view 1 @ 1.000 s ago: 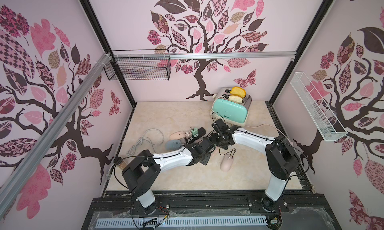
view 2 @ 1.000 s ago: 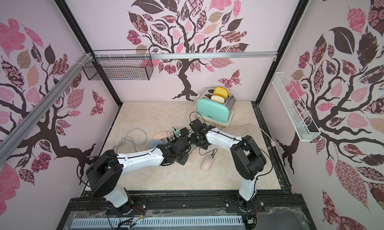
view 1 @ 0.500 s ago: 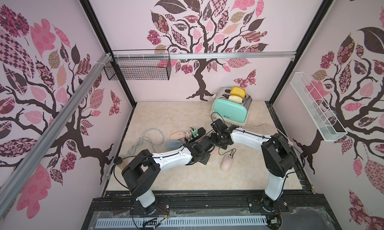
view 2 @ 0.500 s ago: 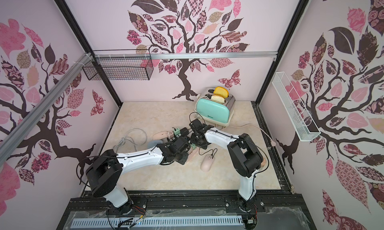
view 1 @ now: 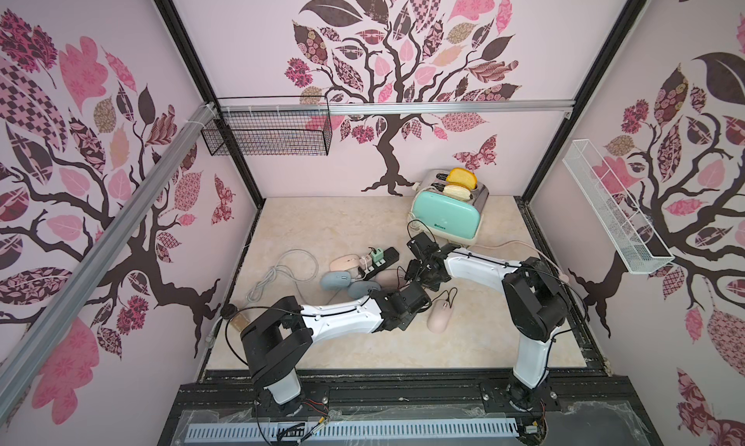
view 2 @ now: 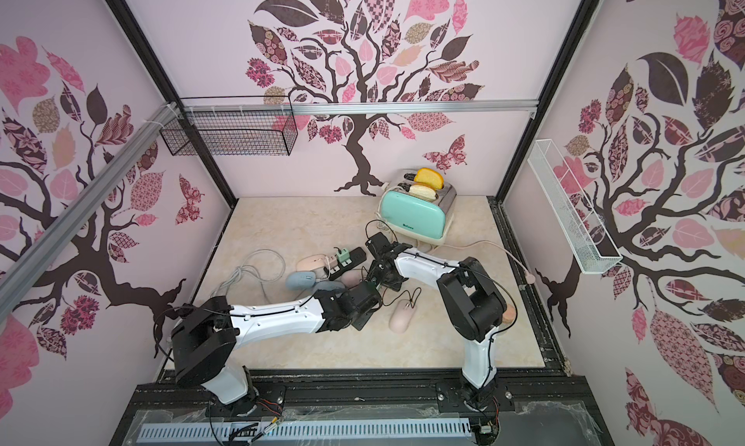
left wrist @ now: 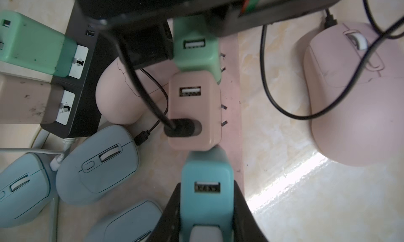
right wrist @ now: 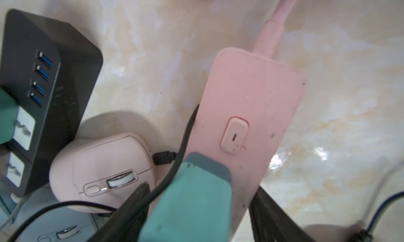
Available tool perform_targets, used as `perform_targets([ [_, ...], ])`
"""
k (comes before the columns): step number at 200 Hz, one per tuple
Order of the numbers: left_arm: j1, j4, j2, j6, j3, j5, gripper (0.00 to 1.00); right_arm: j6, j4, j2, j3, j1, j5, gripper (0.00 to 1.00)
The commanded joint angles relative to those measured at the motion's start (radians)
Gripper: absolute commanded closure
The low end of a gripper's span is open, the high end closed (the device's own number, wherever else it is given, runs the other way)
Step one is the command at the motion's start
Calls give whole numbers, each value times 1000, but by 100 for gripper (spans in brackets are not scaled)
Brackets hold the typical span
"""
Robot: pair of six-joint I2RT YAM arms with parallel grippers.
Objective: Unplug the wireless mouse
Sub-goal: Remove the plug from the socket.
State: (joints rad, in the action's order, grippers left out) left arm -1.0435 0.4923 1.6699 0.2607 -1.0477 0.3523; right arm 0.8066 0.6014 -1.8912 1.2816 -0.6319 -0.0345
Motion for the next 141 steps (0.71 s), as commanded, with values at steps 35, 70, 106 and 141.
perform_targets([
  [35, 143, -48, -78, 51, -26, -435, 100, -25, 14, -75, -19, -1, -13, 29],
  [70, 166, -25, -95, 58, -15, -419, 100, -24, 13, -71, -26, 7, -16, 28],
  [106, 86, -33, -176, 27, 31, -123, 100, -17, 13, -73, -28, 9, -20, 26],
  [141, 157, -70, -229, 84, 79, -296, 100, -16, 10, -74, -29, 15, -22, 20],
])
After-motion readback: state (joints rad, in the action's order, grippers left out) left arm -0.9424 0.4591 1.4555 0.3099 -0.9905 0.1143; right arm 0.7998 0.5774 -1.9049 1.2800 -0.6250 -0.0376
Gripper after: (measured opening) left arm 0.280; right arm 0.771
